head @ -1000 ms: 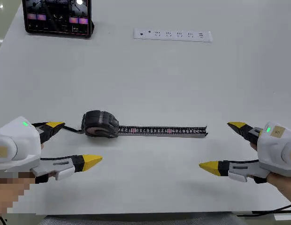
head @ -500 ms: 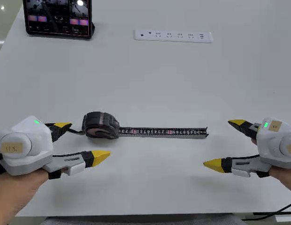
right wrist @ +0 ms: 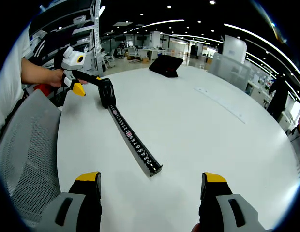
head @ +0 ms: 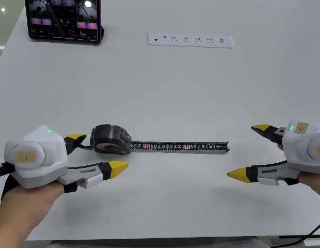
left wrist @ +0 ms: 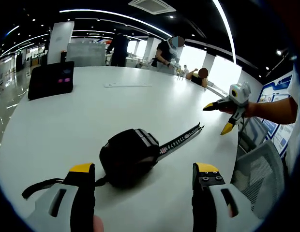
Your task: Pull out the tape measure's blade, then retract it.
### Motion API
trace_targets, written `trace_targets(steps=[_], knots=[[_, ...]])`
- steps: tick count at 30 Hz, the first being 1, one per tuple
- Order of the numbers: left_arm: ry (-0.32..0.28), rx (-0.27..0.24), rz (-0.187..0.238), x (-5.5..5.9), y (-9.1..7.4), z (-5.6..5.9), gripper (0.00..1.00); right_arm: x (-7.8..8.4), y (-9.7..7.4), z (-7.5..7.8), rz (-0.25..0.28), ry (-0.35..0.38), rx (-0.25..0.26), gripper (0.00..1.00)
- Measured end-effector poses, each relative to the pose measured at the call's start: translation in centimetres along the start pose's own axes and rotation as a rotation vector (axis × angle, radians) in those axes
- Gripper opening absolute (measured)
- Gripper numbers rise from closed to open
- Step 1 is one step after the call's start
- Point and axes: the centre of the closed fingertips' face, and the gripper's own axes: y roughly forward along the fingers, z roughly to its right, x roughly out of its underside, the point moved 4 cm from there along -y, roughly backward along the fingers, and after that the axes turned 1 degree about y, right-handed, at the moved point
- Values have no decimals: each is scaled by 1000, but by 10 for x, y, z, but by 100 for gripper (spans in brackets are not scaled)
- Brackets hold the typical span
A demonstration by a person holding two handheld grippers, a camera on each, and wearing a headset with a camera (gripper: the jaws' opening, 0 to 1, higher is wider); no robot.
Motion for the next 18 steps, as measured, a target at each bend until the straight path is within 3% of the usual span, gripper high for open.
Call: trace_targets(steps=[9, 18], knots=[[5, 13, -5, -1, 6, 6, 81, -2, 1, 7, -4, -15, 4, 83], [-1, -24, -2, -2, 10, 7, 81, -5, 3, 10, -18, -34, -13, 82]])
